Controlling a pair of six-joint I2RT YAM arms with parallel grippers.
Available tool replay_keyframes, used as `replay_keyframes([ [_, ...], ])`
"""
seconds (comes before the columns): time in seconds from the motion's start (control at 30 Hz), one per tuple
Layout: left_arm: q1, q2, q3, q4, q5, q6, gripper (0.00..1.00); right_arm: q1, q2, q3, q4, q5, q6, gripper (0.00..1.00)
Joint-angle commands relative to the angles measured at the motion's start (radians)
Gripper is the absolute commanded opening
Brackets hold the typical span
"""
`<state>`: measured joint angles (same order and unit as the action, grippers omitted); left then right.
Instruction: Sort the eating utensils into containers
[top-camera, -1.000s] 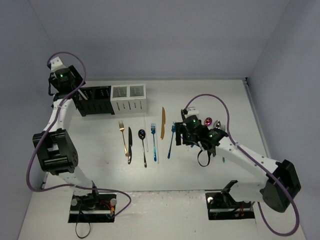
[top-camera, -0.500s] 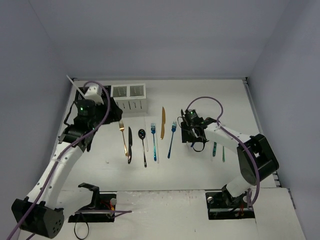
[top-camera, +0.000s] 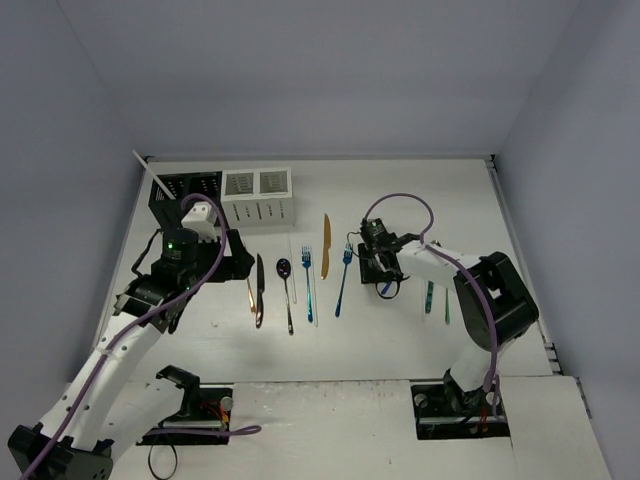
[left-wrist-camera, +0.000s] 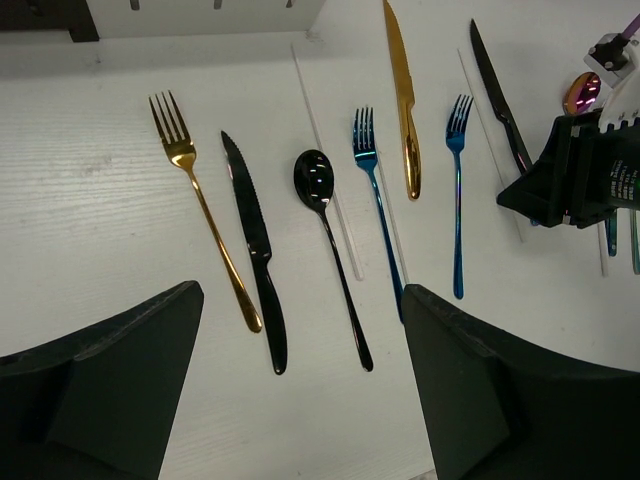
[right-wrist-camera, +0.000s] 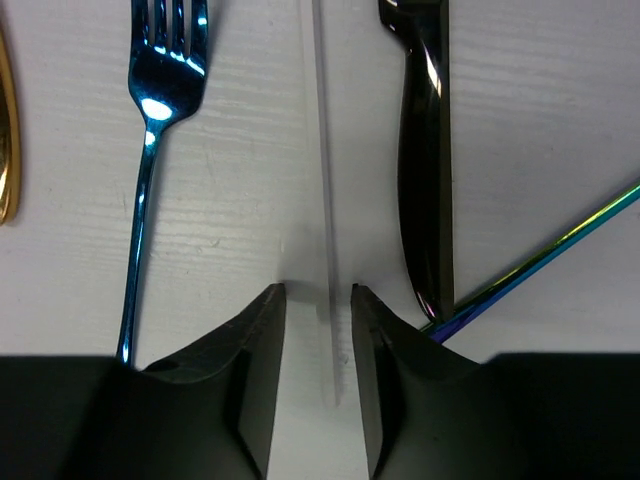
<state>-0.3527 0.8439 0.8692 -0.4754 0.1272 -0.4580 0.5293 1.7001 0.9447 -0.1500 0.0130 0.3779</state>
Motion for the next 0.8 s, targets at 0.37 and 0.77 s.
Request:
replay_keyframes([
  [0.37,-0.106,0.118,0.178,0.042,0.015,-0.083,0.84,0.046,-0.171,0.065,0.009,0.037,-0.074,0.0],
  [0.77,-0.25,0.307,0.332,0.3,0.03,-0.183,0.9,0.26,-0.472,0.148,0.021,0.014,-0.114,0.0],
])
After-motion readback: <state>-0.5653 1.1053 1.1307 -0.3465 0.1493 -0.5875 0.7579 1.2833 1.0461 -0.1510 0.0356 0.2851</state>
